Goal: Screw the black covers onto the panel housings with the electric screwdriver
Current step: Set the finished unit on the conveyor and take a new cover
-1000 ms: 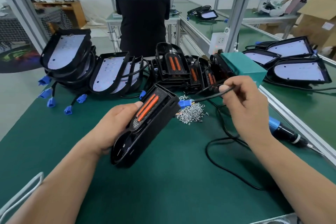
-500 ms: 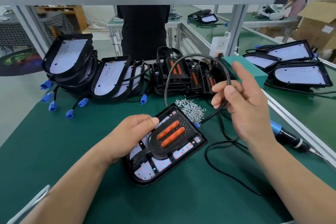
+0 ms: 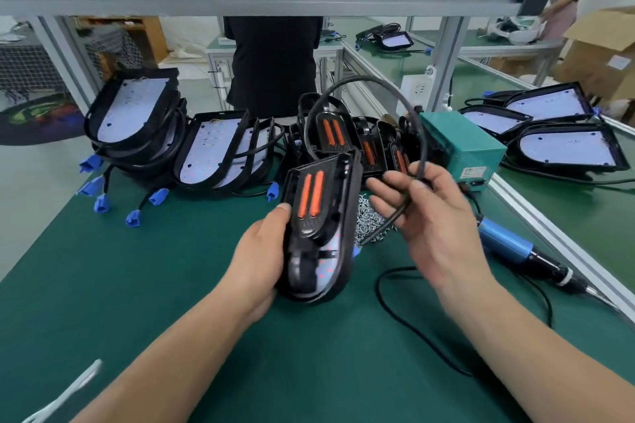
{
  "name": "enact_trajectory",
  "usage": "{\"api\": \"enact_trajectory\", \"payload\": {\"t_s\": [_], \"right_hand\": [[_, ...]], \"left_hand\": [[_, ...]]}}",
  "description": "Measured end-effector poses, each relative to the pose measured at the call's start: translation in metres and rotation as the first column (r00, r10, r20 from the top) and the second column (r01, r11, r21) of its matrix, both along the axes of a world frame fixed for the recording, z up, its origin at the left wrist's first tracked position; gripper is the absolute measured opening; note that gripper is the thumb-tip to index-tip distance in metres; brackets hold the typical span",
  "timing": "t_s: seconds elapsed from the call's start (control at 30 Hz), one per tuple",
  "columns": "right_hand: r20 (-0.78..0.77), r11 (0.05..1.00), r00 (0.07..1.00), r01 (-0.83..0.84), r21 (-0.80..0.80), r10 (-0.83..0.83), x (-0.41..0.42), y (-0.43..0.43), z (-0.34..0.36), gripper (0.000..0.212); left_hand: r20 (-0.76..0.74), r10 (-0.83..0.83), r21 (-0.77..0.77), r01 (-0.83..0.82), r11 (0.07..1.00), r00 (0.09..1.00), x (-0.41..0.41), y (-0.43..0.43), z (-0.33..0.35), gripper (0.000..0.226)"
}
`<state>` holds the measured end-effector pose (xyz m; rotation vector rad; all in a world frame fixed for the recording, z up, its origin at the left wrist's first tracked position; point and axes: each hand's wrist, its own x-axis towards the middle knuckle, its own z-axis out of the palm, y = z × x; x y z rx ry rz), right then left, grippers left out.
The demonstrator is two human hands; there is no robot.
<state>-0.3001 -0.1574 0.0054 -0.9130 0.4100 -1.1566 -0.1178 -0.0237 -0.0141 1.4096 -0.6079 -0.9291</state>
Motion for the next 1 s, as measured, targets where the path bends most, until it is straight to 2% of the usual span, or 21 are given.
{"api": "enact_trajectory", "payload": {"t_s": [0.1, 0.2, 0.3, 0.37, 0.4, 0.47, 0.53, 0.63, 0.83, 0.93, 1.0], "right_hand": [[0.011, 0.993, 0.998, -0.06, 0.098, 0.059, 0.019, 0.013, -0.004, 0.024], [-0.001, 0.99, 0.999, -0.052, 0.129, 0.053, 0.027, 0.016, -0.004, 0.023], [-0.023, 0.988, 0.998, -0.058, 0.14, 0.061, 0.028, 0.02, -0.006, 0.024], [-0.045, 0.992, 0.993, -0.103, 0.076, 0.107, 0.028, 0.025, -0.01, 0.027], [-0.072, 0.99, 0.988, -0.141, 0.0, 0.14, 0.028, 0.028, -0.011, 0.03], [-0.192, 0.959, 0.962, -0.226, -0.171, 0.192, 0.026, 0.031, -0.012, 0.038], [-0.313, 0.941, 0.933, -0.252, -0.226, 0.175, 0.023, 0.032, -0.012, 0.04], [-0.353, 0.958, 0.926, -0.213, -0.19, 0.136, 0.021, 0.034, -0.012, 0.034], [-0.337, 0.991, 0.941, -0.079, -0.111, 0.038, 0.006, 0.029, 0.0, 0.025], [-0.286, 0.997, 0.958, 0.003, -0.074, -0.024, -0.009, 0.021, 0.01, 0.025], [-0.245, 0.996, 0.967, 0.061, -0.071, -0.077, -0.023, 0.016, 0.017, 0.025]], "left_hand": [[-0.063, 0.022, -0.009, -0.023, 1.0, 0.998, -0.02, -0.002, -0.005, 0.048], [-0.102, 0.073, -0.026, -0.076, 0.997, 0.992, -0.021, -0.002, -0.007, 0.051], [-0.075, 0.11, -0.02, -0.112, 0.994, 0.991, -0.021, -0.002, -0.005, 0.058], [-0.002, 0.139, -0.018, -0.139, 0.99, 0.99, -0.024, -0.001, -0.004, 0.066], [0.047, 0.156, -0.02, -0.156, 0.988, 0.987, -0.025, -0.001, -0.004, 0.062], [0.104, 0.181, -0.031, -0.178, 0.983, 0.978, -0.026, 0.0, -0.004, 0.05], [0.109, 0.196, -0.045, -0.192, 0.98, 0.975, -0.025, 0.0, -0.002, 0.051], [0.093, 0.132, -0.05, -0.128, 0.99, 0.987, -0.019, 0.0, -0.003, 0.067], [0.05, -0.123, -0.045, 0.125, 0.991, 0.991, -0.018, 0.0, -0.002, 0.06], [0.065, -0.107, -0.034, 0.109, 0.993, 0.992, -0.01, -0.001, -0.004, 0.032], [0.08, -0.112, -0.02, 0.114, 0.993, 0.991, -0.005, -0.003, -0.008, 0.024]]}}
